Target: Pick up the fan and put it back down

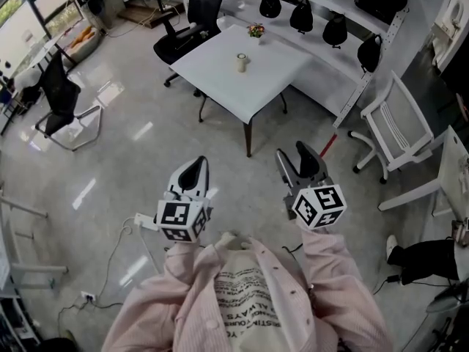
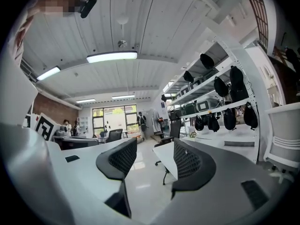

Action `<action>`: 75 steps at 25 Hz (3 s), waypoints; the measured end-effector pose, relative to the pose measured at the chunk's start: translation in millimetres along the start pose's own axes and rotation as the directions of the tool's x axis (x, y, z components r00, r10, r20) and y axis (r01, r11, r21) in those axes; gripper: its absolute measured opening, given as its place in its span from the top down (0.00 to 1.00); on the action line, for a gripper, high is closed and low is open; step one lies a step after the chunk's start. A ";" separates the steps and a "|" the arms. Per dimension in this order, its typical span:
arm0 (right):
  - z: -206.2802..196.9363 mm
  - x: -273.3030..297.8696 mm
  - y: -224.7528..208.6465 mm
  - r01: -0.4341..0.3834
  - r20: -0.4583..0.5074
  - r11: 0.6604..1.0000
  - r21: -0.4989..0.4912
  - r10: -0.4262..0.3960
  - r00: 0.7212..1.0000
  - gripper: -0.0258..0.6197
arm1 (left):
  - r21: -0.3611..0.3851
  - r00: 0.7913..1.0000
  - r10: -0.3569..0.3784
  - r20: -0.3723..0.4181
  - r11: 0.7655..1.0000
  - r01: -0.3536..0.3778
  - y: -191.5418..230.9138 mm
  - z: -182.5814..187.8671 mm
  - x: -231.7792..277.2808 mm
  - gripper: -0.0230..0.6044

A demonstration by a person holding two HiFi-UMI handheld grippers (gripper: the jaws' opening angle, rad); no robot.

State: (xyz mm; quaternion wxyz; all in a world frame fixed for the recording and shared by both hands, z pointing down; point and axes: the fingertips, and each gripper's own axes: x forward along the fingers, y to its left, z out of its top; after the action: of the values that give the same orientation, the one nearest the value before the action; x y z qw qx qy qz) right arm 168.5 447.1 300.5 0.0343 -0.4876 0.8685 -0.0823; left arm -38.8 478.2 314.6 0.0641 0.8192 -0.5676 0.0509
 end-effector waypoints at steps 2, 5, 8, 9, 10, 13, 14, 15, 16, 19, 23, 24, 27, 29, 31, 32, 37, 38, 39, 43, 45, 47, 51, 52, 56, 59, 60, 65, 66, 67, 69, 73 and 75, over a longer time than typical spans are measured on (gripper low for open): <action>-3.8 3.2 -3.0 0.001 -0.007 1.000 0.002 -0.001 1.000 0.63 | -0.002 1.000 0.004 -0.009 1.000 -0.004 1.1 -3.8 3.0 0.96; -8.5 11.0 -6.7 0.004 -0.009 1.000 0.017 -0.003 1.000 0.63 | -0.008 1.000 0.010 -0.017 1.000 -0.010 6.3 -8.5 9.2 0.96; -12.2 22.7 -11.3 0.006 -0.012 0.998 0.056 -0.005 1.000 0.63 | -0.019 0.999 0.021 -0.036 1.000 -0.022 13.4 -13.7 20.5 0.96; -13.3 26.8 -13.5 0.005 -0.016 0.998 0.058 -0.004 1.000 0.63 | -0.021 0.999 0.021 -0.043 1.000 -0.022 14.4 -15.3 25.3 0.96; -14.3 30.7 -16.2 0.005 -0.020 0.998 0.059 -0.004 1.000 0.63 | -0.023 0.999 0.018 -0.048 1.000 -0.019 15.1 -17.1 30.3 0.96; -19.3 44.4 -25.2 0.007 -0.025 0.998 0.065 -0.006 1.000 0.63 | -0.039 0.998 0.011 -0.059 0.999 -0.013 22.7 -25.0 46.4 0.96; -21.8 51.2 -27.3 0.007 -0.029 0.998 0.065 -0.005 1.000 0.63 | -0.049 0.998 0.014 -0.063 0.999 -0.017 28.4 -27.9 52.3 0.96; -24.6 59.1 -29.4 0.006 -0.034 0.998 0.065 -0.004 0.999 0.63 | -0.059 0.998 0.019 -0.067 0.998 -0.023 34.9 -30.3 58.7 0.96; -26.9 68.1 -31.9 0.006 -0.040 0.998 0.066 -0.004 0.999 0.63 | -0.067 0.997 0.023 -0.071 0.997 -0.028 41.6 -31.9 66.0 0.96; -31.3 99.4 -42.6 0.014 -0.051 0.997 0.074 -0.010 0.999 0.63 | -0.078 0.997 0.016 -0.075 0.997 -0.022 59.6 -31.8 92.9 0.96; -39.1 145.0 -55.8 0.021 -0.074 0.995 0.097 -0.014 0.997 0.63 | -0.091 0.996 0.009 -0.084 0.996 -0.017 88.1 -29.3 130.8 0.96; -40.0 156.2 -58.8 0.023 -0.080 0.995 0.101 -0.015 0.997 0.63 | -0.092 0.996 0.007 -0.086 0.996 -0.015 95.5 -27.1 140.0 0.96; -43.1 189.8 -68.8 0.034 -0.092 0.993 0.114 -0.024 0.995 0.63 | -0.097 0.996 0.007 -0.092 0.995 -0.016 119.5 -23.3 167.4 0.96; -47.4 211.5 -74.6 0.041 -0.102 0.992 0.123 -0.029 0.994 0.63 | -0.104 0.995 0.012 -0.100 0.994 -0.022 136.9 -24.4 185.2 0.96; -50.6 231.5 -79.9 0.049 -0.114 0.990 0.130 -0.034 0.993 0.63 | -0.109 0.994 0.011 -0.104 0.994 -0.022 152.7 -24.0 202.2 0.96; -51.4 241.4 -82.5 0.053 -0.117 0.990 0.133 -0.038 0.992 0.63 | -0.109 0.994 0.009 -0.105 0.994 -0.020 160.0 -22.7 210.7 0.96; -56.5 285.3 -98.6 0.076 -0.125 0.985 0.153 -0.057 0.991 0.63 | -0.111 0.994 -0.016 -0.109 0.994 0.003 184.9 -17.4 251.4 0.96; -58.3 292.2 -101.0 0.080 -0.128 0.984 0.161 -0.059 0.990 0.63 | -0.111 0.994 -0.021 -0.111 0.994 0.008 189.1 -17.8 257.5 0.96; -59.6 298.6 -102.6 0.083 -0.131 0.983 0.165 -0.062 0.989 0.63 | -0.111 0.993 -0.025 -0.111 0.994 0.012 193.5 -17.9 262.9 0.96; -59.1 323.5 -110.1 0.097 -0.131 0.981 0.171 -0.075 0.989 0.63 | -0.110 0.994 -0.037 -0.107 0.994 0.026 209.8 -14.7 284.8 0.96; -63.2 331.0 -112.6 0.101 -0.138 0.980 0.174 -0.078 0.987 0.63 | -0.115 0.993 -0.046 -0.111 0.993 0.033 212.5 -16.9 292.7 0.96; -67.6 337.2 -115.3 0.105 -0.146 0.979 0.177 -0.079 0.986 0.63 | -0.115 0.992 -0.054 -0.113 0.993 0.041 214.5 -19.9 298.9 0.96; -69.3 349.6 -118.4 0.108 -0.149 0.977 0.185 -0.080 0.986 0.63 | -0.119 0.992 -0.056 -0.117 0.992 0.042 222.9 -20.8 307.4 0.96; -69.8 352.3 -119.4 0.107 -0.152 0.977 0.187 -0.079 0.985 0.63 | -0.120 0.991 -0.057 -0.119 0.992 0.042 224.5 -21.2 309.6 0.96; -75.0 362.6 -126.1 0.110 -0.167 0.975 0.191 -0.078 0.983 0.63 | -0.126 0.991 -0.057 -0.124 0.991 0.041 229.3 -24.4 320.7 0.96; -78.7 377.0 -134.4 0.111 -0.173 0.973 0.202 -0.076 0.982 0.63 | -0.132 0.991 -0.057 -0.125 0.990 0.041 235.1 -24.1 335.5 0.96; -80.9 383.3 -137.0 0.110 -0.176 0.972 0.206 -0.074 0.982 0.63 | -0.132 0.991 -0.058 -0.125 0.990 0.041 238.0 -24.2 341.3 0.96; -83.3 422.7 -157.1 0.109 -0.197 0.971 0.212 -0.066 0.978 0.63 | -0.132 0.990 -0.061 -0.131 0.990 0.044 253.5 -19.4 379.6 0.96; -82.8 430.8 -161.0 0.107 -0.203 0.971 0.213 -0.063 0.977 0.63 | -0.131 0.989 -0.063 -0.133 0.990 0.045 256.9 -17.9 388.2 0.96; -83.0 438.6 -164.6 0.105 -0.209 0.971 0.214 -0.059 0.976 0.63 | -0.132 0.989 -0.065 -0.136 0.990 0.047 260.2 -16.8 396.6 0.96; -84.2 453.2 -172.1 0.099 -0.226 0.971 0.216 -0.048 0.973 0.63 | -0.137 0.988 -0.070 -0.140 0.989 0.051 265.0 -15.0 413.4 0.96; -87.5 483.8 -190.2 0.098 -0.257 0.969 0.225 -0.038 0.966 0.63 | -0.141 0.984 -0.085 -0.157 0.988 0.063 272.9 -12.9 450.7 0.96; -91.4 498.4 -197.8 0.098 -0.273 0.968 0.230 -0.033 0.961 0.63 | -0.143 0.981 -0.095 -0.170 0.987 0.071 276.8 -14.0 469.3 0.96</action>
State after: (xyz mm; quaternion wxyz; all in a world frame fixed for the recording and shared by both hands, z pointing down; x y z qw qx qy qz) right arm 61.9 -68.9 435.6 -0.0269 -0.4929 0.8319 -0.2534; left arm -133.6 -49.1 414.7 0.1719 0.8283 -0.5270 0.0818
